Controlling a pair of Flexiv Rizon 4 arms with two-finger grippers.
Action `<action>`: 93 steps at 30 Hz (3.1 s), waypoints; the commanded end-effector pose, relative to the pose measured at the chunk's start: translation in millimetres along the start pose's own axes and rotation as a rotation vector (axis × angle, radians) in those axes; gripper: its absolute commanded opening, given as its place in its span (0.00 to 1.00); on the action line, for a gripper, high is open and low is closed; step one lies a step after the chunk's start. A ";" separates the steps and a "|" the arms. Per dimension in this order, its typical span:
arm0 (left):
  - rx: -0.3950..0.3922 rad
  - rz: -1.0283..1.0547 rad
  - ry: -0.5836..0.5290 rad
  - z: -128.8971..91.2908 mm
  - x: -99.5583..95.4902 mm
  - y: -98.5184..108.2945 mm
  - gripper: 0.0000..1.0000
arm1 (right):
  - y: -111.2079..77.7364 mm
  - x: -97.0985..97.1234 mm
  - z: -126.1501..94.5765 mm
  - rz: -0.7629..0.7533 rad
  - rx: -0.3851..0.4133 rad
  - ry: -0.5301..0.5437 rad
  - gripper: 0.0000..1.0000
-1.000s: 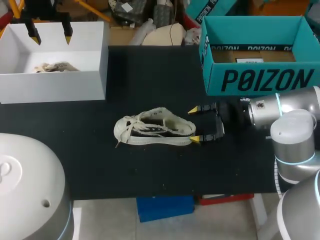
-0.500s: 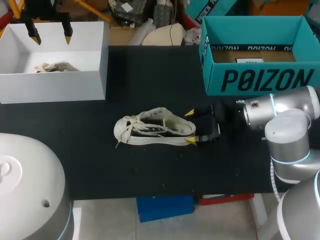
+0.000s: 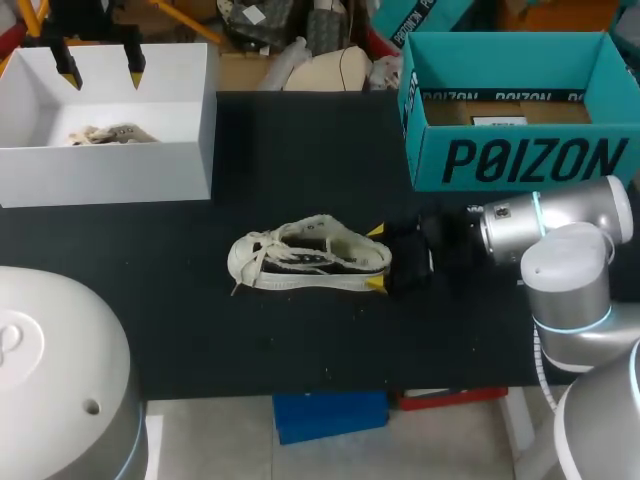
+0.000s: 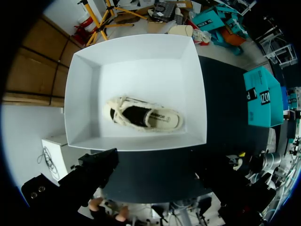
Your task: Take the shoe out of the shoebox, open the shoe tongue, remove and reinsert the insole, then place the shoe into the shoebox
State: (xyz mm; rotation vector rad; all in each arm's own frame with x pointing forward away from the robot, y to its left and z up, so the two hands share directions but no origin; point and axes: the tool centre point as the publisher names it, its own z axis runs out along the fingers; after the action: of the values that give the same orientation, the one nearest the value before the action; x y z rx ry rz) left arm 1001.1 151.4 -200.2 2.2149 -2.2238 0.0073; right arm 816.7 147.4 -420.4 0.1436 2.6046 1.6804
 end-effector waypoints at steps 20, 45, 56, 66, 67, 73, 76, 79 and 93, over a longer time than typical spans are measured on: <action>-0.001 -0.002 -0.003 -0.2 0.6 0.4 1.00 | -11.2 1.3 20.1 0.011 -0.014 -0.031 1.00; 0.030 0.097 -0.063 -17.9 157.4 46.7 1.00 | -12.6 1.0 20.5 0.014 0.008 -0.030 0.00; -0.004 0.099 -0.104 -1.8 210.8 83.7 1.00 | -12.6 1.0 20.5 0.014 0.008 -0.030 0.00; -0.004 0.099 -0.104 -1.8 210.8 83.7 1.00 | -12.6 1.0 20.5 0.014 0.008 -0.030 0.00; -0.004 0.099 -0.104 -1.8 210.8 83.7 1.00 | -12.6 1.0 20.5 0.014 0.008 -0.030 0.00; -0.004 0.099 -0.104 -1.8 210.8 83.7 1.00 | -12.6 1.0 20.5 0.014 0.008 -0.030 0.00; 0.023 0.051 -0.168 -5.9 212.7 86.4 1.00 | -12.6 1.0 20.5 0.014 0.008 -0.030 0.00; 0.054 -0.037 -0.253 -9.6 221.4 98.3 1.00 | -12.6 1.0 20.5 0.014 0.008 -0.030 0.00; 0.108 -0.026 -0.242 27.7 263.1 167.6 1.00 | -12.6 1.0 20.5 0.014 0.008 -0.030 0.00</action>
State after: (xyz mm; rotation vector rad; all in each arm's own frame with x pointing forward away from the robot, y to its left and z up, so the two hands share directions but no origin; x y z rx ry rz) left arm 842.2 -108.3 -212.4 2.4098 -2.3437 -0.1938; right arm 816.3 158.9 -438.9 0.1848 2.5897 1.6626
